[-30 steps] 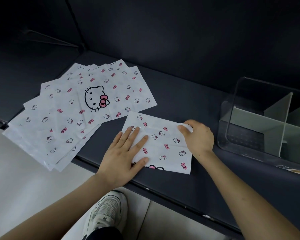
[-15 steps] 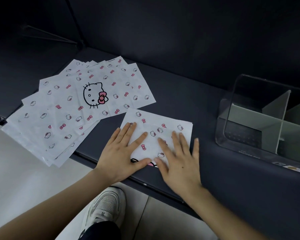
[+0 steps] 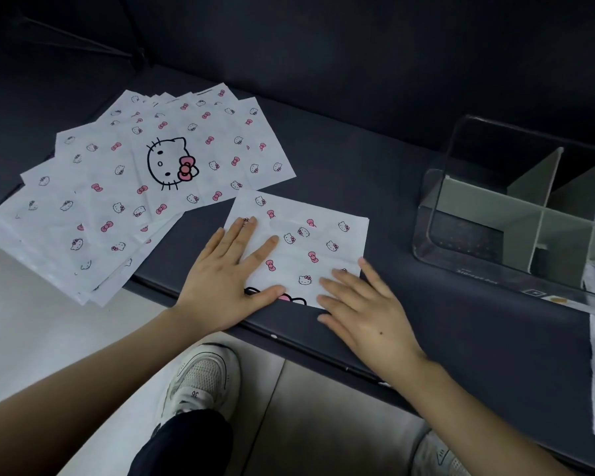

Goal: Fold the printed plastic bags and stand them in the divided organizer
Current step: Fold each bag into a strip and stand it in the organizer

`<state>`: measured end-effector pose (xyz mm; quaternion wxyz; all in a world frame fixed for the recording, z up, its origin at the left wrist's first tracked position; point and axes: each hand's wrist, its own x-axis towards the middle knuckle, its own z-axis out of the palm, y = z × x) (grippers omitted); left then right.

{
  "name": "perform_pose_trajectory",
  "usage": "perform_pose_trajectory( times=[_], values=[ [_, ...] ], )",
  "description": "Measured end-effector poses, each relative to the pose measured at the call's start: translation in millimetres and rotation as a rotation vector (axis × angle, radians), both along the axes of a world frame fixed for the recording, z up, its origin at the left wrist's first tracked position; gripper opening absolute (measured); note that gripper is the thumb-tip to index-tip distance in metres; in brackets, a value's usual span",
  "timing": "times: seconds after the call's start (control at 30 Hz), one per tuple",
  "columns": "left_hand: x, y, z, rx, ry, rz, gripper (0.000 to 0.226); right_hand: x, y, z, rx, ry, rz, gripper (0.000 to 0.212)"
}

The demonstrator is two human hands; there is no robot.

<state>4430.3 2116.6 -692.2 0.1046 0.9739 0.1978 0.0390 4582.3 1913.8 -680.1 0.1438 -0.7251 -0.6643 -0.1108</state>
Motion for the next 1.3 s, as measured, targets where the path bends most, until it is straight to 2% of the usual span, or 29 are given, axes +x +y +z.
perform_pose_trajectory(
  times=[0.1,0.17,0.3,0.4,0.5,0.63,0.73,0.77,0.83,0.9,1.0,1.13,1.2,1.3],
  values=[
    [-0.7,0.5,0.2,-0.02,-0.016,-0.014,0.08,1.0,3.5,-7.0,0.069,0.011,0.035,0.02],
    [-2.7,2.3,3.6,-0.07,-0.062,-0.055,0.079,0.9,5.1,-5.6,0.126,0.097,-0.02,0.018],
    [-17.0,17.8,19.6,-0.491,-0.224,-0.136,0.07,4.9,3.6,10.7,0.089,0.454,-0.151,0.01],
    [-25.3,27.9,27.6,-0.659,-0.237,-0.064,0.044,12.4,2.1,26.2,0.039,0.747,-0.285,0.016],
    [-20.1,27.5,29.0,-0.649,-0.238,0.109,0.021,20.6,9.0,34.0,-0.004,1.0,-0.343,0.026],
    [-7.9,24.0,23.3,-0.557,-0.276,0.253,0.058,37.5,15.6,36.2,-0.047,1.295,-0.37,0.016],
    [-3.6,19.2,22.4,-0.543,-0.312,0.336,0.048,43.7,17.7,32.8,-0.04,1.473,-0.429,0.008],
    [-1.4,17.4,23.2,-0.545,-0.323,0.366,0.04,44.3,20.4,30.4,-0.013,1.471,-0.494,0.008],
    [5.0,15.4,24.4,-0.533,-0.358,0.423,0.021,45.4,27.4,24.3,0.009,1.333,-0.637,0.01],
    [12.8,14.7,25.6,-0.508,-0.391,0.479,0.017,45.5,33.6,19.9,0.016,1.212,-0.715,0.013],
    [21.8,13.8,23.3,-0.468,-0.412,0.521,0.018,44.4,39.8,17.6,0.043,1.133,-0.768,0.02],
    [22.2,16.3,17.0,-0.161,-0.402,0.484,0.016,44.6,45.6,16.5,0.052,1.075,-0.818,0.038],
    [22.7,19.7,13.8,-0.094,-0.355,0.513,0.014,45.8,48.3,17.6,0.041,1.072,-0.855,0.04],
    [23.8,20.3,12.4,0.08,-0.314,0.464,0.025,45.7,51.4,18.9,0.03,1.071,-0.874,0.047]
  ],
)
